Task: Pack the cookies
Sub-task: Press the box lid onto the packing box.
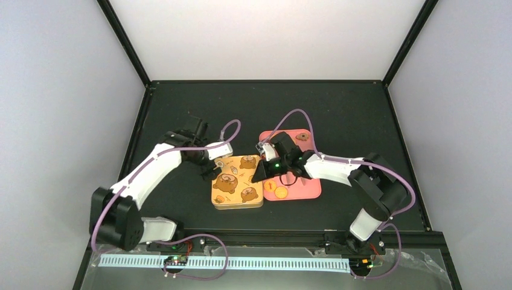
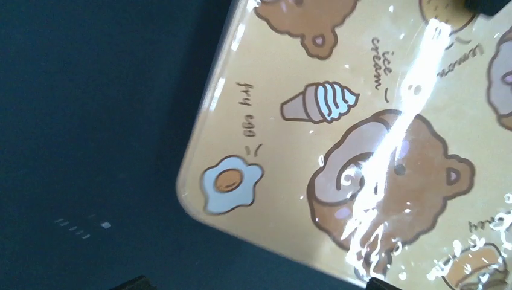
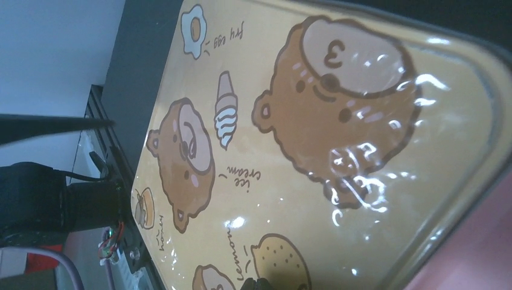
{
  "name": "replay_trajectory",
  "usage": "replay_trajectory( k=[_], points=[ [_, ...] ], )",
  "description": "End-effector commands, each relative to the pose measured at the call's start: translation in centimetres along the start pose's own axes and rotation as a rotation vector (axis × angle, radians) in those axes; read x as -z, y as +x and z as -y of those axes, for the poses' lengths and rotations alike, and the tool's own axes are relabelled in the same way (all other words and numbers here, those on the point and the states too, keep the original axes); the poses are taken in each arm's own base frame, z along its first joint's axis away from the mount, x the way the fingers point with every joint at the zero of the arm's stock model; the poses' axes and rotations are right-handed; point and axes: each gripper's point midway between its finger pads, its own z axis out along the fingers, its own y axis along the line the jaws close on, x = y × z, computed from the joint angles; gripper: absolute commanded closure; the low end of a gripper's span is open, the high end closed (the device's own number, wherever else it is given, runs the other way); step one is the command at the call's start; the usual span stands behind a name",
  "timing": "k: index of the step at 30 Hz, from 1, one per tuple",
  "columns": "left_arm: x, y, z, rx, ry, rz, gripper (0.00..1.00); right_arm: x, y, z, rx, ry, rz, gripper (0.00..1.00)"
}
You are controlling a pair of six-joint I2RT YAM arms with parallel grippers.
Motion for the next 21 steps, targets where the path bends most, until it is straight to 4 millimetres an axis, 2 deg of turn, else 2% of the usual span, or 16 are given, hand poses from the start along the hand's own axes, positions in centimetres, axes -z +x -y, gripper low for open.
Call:
replay_trajectory(
  k=[1, 5, 8, 14, 17, 21],
  points=[
    [-3.6, 0.6, 0.3, 0.025, 0.061, -0.053, 0.09, -0.2, 0.8, 3.5, -0.075, 0.104, -0.036, 0.99],
    [-5.6, 1.5, 0.3, 0.009, 0.052, -0.074, 0.1, -0.6, -0.9, 2.7, -0.092, 0.061, -0.018, 0.99],
    [-6.4, 2.0, 0.6, 0.015, 0.062, -0.092, 0.11, -1.0, -2.7, 1.5, -0.094, 0.013, -0.004, 0.99],
    [-6.4, 2.2, 1.1, 0.006, 0.058, -0.096, 0.11, -0.8, -5.6, -0.2, -0.104, -0.075, 0.031, 0.99],
    [-6.3, 2.4, 1.2, 0.007, 0.059, -0.103, 0.11, -1.0, -5.7, 0.8, -0.131, -0.073, 0.036, 0.99],
    [-6.4, 2.6, 1.5, 0.005, 0.065, -0.109, 0.11, -2.2, -4.4, 5.3, -0.219, 0.012, 0.014, 0.99]
  ],
)
